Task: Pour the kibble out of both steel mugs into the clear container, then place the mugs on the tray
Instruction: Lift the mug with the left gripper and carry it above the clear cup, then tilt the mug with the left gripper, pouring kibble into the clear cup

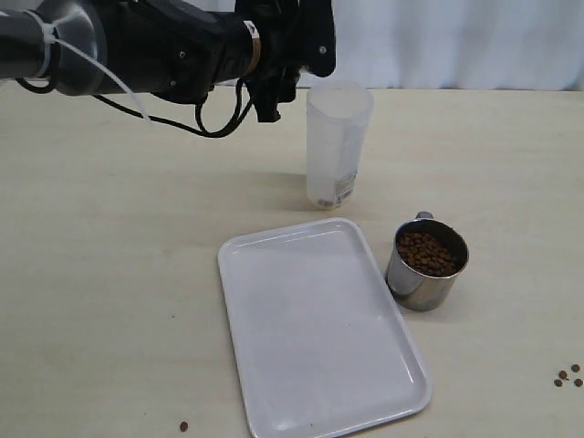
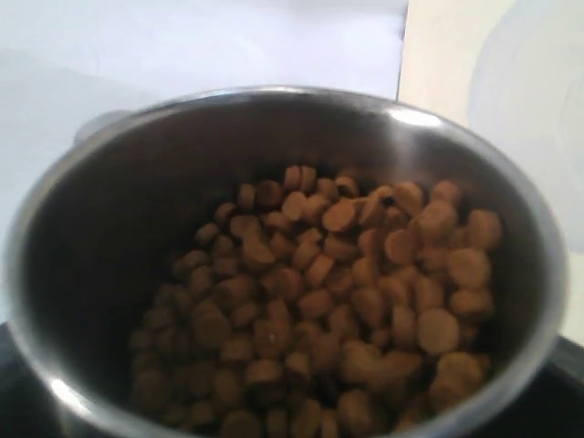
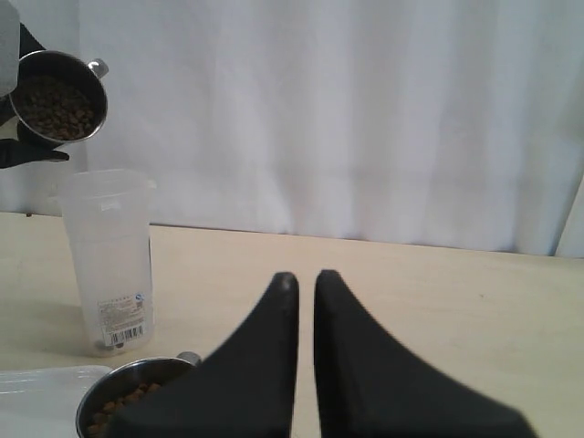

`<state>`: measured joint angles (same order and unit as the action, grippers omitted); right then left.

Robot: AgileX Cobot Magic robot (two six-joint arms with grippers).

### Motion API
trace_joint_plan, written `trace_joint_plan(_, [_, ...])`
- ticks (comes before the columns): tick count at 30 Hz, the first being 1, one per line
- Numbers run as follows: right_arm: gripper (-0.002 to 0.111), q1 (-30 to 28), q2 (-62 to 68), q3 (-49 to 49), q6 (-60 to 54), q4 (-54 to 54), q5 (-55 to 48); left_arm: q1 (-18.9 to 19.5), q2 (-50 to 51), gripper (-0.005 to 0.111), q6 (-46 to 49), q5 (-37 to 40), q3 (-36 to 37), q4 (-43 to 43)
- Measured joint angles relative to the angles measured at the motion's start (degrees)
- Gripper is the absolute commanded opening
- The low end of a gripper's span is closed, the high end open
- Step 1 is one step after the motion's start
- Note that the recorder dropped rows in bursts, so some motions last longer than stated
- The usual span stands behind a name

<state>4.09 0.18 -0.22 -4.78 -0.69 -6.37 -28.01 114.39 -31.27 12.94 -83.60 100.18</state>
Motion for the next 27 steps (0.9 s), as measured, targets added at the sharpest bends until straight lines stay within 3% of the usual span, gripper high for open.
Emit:
trace_joint_plan(7, [0.005,0.0,0.0,0.0,0.0,0.0,0.0,-2.1,0.0,0.0,4.3,3.07,0.0,0.0])
trace_joint_plan(27, [0.005,0.0,0.0,0.0,0.0,0.0,0.0,-2.19,0.0,0.0,10.27,4.49,0.0,-0.1])
